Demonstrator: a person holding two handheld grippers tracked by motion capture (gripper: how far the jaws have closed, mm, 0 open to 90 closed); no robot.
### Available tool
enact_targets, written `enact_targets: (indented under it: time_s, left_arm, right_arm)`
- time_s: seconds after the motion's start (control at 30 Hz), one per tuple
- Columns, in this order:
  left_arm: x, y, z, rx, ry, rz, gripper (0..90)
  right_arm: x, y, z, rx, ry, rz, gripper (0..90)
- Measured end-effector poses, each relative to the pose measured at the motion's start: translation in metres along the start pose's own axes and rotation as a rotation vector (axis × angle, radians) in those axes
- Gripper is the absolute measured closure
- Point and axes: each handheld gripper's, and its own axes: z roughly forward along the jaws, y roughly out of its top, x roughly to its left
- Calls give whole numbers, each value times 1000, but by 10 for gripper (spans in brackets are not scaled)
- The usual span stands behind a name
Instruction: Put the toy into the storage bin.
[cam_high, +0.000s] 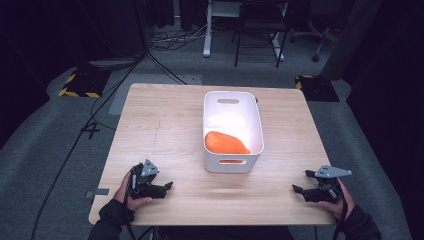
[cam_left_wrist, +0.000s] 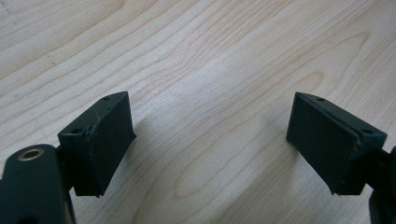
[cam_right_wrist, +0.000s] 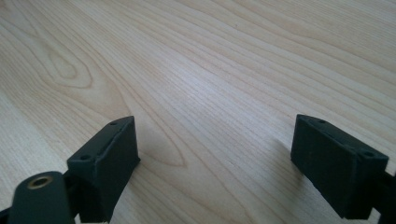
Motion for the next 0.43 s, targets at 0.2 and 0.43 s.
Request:
enact_targets:
  time_s: [0.2,0.43]
  left_arm:
    - [0,0,0,0,-1,-1,150]
    - [0,0,1,-6,-10,-7,148]
  right_arm:
    - [0,0,0,1,1,-2,149]
    - [0,0,0,1,1,-2,149]
